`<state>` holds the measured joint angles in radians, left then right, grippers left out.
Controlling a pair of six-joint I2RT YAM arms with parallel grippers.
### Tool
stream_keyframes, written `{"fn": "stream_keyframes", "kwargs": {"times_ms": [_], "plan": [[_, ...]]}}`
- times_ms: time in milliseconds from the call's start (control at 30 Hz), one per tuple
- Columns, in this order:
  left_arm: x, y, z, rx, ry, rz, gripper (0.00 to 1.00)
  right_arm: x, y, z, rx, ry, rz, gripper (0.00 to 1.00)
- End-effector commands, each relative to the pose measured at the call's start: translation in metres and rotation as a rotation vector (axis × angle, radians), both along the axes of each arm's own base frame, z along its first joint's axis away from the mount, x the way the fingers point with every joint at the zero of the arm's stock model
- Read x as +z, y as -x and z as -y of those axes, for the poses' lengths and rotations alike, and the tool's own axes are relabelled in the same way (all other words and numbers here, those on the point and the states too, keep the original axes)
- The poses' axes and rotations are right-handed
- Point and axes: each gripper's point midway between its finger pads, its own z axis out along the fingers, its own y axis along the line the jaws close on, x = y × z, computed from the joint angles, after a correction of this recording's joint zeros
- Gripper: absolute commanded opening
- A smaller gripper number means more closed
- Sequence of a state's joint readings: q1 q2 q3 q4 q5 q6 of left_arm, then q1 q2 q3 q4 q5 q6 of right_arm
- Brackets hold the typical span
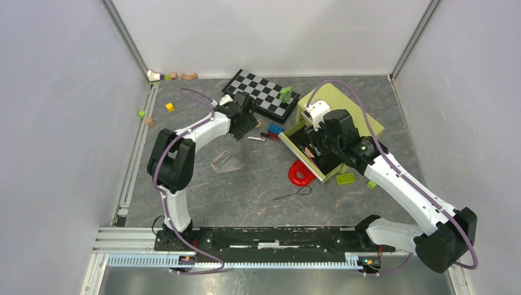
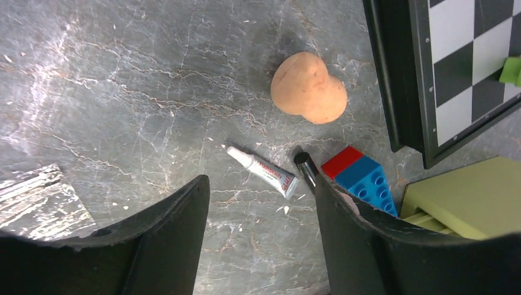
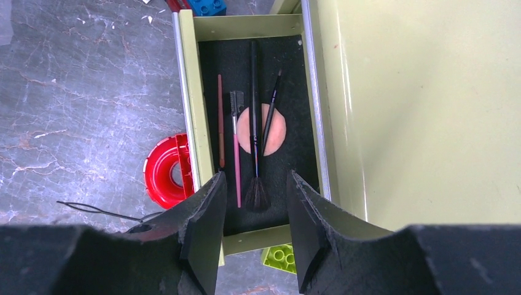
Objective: Organize the makeup
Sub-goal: Move the makeup to the center of the board.
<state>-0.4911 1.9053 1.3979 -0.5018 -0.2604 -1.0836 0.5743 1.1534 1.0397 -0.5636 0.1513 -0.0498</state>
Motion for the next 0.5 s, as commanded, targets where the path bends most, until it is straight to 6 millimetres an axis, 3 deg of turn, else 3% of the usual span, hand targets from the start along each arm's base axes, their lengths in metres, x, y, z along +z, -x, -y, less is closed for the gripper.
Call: {"fn": "stream_keyframes", "kwargs": {"times_ms": [0, 233, 467], "plan": [[0.001, -0.010, 0.005, 0.110, 0.049, -0.001, 0.68, 0.008, 0.000, 0.004, -0.027, -0.019, 0.041, 0.47], [-0.021, -0.006, 0.005, 0.147, 0.027, -0.057, 0.62, 0.004, 0.003, 0.006, -0.032, -0.019, 0.040, 0.47], [-0.036, -0.005, 0.014, 0.132, 0.003, -0.094, 0.61, 0.001, 0.006, 0.011, -0.043, -0.010, 0.044, 0.47]]}}
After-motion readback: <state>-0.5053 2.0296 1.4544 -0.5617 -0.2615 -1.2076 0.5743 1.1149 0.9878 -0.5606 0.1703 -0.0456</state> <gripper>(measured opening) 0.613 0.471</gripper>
